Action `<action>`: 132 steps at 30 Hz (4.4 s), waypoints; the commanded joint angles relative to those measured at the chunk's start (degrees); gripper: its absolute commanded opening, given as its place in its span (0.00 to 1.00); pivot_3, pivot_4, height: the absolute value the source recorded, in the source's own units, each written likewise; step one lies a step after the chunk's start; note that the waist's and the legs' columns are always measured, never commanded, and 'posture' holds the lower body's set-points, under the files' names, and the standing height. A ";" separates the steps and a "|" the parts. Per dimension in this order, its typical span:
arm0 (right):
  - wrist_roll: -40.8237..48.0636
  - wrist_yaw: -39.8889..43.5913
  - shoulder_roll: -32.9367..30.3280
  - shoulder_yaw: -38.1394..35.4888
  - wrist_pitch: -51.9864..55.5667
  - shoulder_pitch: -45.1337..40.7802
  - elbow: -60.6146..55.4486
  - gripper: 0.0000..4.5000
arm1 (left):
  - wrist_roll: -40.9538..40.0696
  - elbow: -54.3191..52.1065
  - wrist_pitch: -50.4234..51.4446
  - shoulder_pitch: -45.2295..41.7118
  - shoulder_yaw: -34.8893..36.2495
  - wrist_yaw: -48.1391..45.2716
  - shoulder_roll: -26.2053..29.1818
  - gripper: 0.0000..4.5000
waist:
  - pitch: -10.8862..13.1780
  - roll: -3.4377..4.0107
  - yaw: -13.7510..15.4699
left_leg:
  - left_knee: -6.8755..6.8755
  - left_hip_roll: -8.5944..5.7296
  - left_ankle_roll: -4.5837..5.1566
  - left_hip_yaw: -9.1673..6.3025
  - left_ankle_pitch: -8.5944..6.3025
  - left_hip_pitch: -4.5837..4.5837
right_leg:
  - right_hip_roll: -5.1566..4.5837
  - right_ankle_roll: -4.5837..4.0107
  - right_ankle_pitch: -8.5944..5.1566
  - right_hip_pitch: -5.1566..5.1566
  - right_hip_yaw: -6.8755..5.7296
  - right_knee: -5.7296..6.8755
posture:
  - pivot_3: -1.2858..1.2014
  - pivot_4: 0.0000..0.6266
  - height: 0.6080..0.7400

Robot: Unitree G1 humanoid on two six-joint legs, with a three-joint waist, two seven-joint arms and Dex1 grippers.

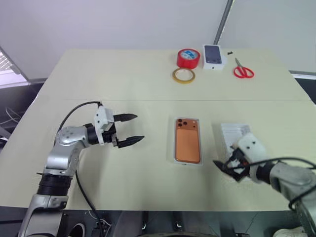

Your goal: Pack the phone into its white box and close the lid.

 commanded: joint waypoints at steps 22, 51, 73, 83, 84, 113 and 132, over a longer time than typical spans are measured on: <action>15.71 -10.70 3.73 -2.77 28.38 -22.52 7.45 0.99 | -1.80 -2.63 -5.96 4.06 -1.68 -6.10 -1.47 0.98 | -0.01 0.02 -1.15 | 0.00 0.02 0.04 0.00 -0.01 0.02 | 0.04 0.00 0.00 0.02 -0.01 0.03 | 0.52 0.24 1.00; 26.43 -26.39 18.45 -7.41 18.10 -35.87 18.50 0.01 | -1.76 -2.81 -3.11 3.59 -2.13 0.35 -3.73 1.00 | -0.18 -0.20 -1.14 | 0.00 0.04 0.05 0.01 -0.01 0.06 | 0.07 0.01 0.01 0.06 0.00 0.05 | 0.52 0.24 1.00; 86.00 -41.94 29.21 0.54 1.60 -28.78 22.32 0.01 | -4.42 -6.87 9.79 0.80 0.39 13.36 -6.69 1.00 | -0.13 -0.12 -1.59 | -0.02 0.04 0.06 0.03 -0.02 0.03 | 0.04 0.01 0.01 -0.01 0.00 0.10 | 0.52 0.24 1.00; 96.44 -48.86 26.84 8.35 -8.11 -25.71 28.13 0.01 | -7.87 -12.59 11.97 3.98 1.71 13.76 -6.33 1.00 | -0.13 -0.13 -1.38 | -0.01 0.07 0.07 0.04 -0.02 0.00 | 0.05 0.02 0.01 0.00 0.00 0.06 | 0.52 0.24 1.00; 96.44 -48.31 25.54 8.81 -7.72 -25.75 28.85 0.01 | -7.46 -13.02 11.29 4.64 1.46 13.74 -6.40 1.00 | -0.13 -0.13 -1.37 | -0.01 0.07 0.08 0.04 -0.02 0.00 | 0.05 0.02 0.01 0.00 0.00 0.06 | 0.52 0.24 1.00; 90.33 -45.75 24.19 10.52 -11.82 -24.94 38.37 0.00 | -0.26 -3.76 6.44 5.40 -6.72 14.54 -13.26 0.01 | -0.13 -0.13 -1.06 | -0.01 0.07 0.10 0.04 -0.03 -0.02 | 0.04 0.01 0.00 0.04 0.00 -0.03 | 0.52 0.24 1.00; 61.85 -24.05 3.36 0.07 -18.48 -16.65 31.46 0.76 | 4.22 6.09 0.86 0.13 -11.26 15.66 -22.99 0.00 | -0.13 -0.09 -1.05 | 0.04 0.08 0.22 0.09 -0.08 -0.07 | 0.09 0.03 0.00 0.07 -0.01 -0.11 | 0.52 0.24 1.00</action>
